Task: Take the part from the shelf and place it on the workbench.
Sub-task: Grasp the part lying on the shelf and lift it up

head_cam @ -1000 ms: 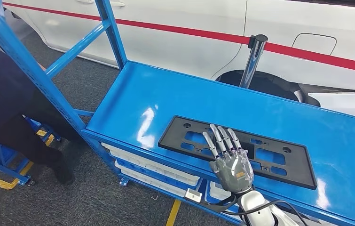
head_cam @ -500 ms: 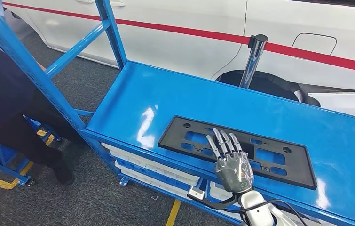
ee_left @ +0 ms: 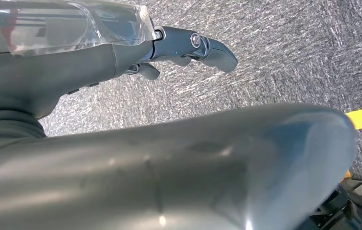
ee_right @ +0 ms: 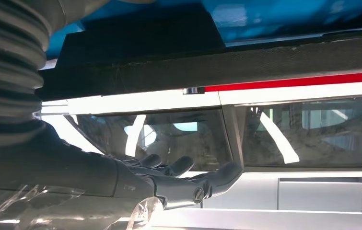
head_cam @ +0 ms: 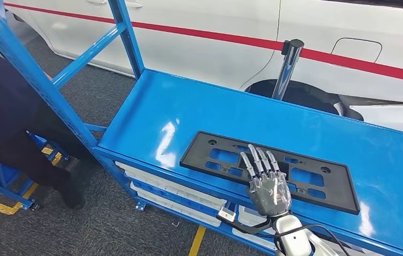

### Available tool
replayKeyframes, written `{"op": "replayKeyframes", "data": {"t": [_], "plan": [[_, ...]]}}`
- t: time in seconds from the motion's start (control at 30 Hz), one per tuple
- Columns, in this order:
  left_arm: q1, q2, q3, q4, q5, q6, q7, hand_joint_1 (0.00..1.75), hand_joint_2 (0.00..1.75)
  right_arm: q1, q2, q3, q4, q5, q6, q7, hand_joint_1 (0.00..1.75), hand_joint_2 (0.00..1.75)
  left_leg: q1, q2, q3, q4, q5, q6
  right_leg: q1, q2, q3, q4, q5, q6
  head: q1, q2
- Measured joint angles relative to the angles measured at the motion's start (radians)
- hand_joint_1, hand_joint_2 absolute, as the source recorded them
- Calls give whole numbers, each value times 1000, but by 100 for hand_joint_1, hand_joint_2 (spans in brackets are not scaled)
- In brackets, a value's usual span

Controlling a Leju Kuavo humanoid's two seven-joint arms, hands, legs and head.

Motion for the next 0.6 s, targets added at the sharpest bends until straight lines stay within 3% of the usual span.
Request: {"op": "replayKeyframes", "data": {"t": [0.43,0.47,0.57,0.6], "plan": [[1,0,-7,0,-2,-6,8,0,0,-14,6,-10,23,3,44,4,4,175,0,0,2,0,0,0,0,0,3,0,0,0,0,0],[1,0,-8,0,-2,-7,8,0,0,-15,7,-10,23,5,48,4,25,175,0,0,3,0,0,0,0,0,3,0,0,0,0,0],[1,0,-12,-1,-2,-8,9,0,0,-20,9,-10,25,8,68,5,144,175,0,0,3,0,0,0,0,0,4,0,0,0,0,0],[1,0,-13,-1,-2,-9,9,0,0,-21,9,-10,26,8,77,5,167,175,0,0,3,0,0,0,0,0,4,0,0,0,0,0]]}}
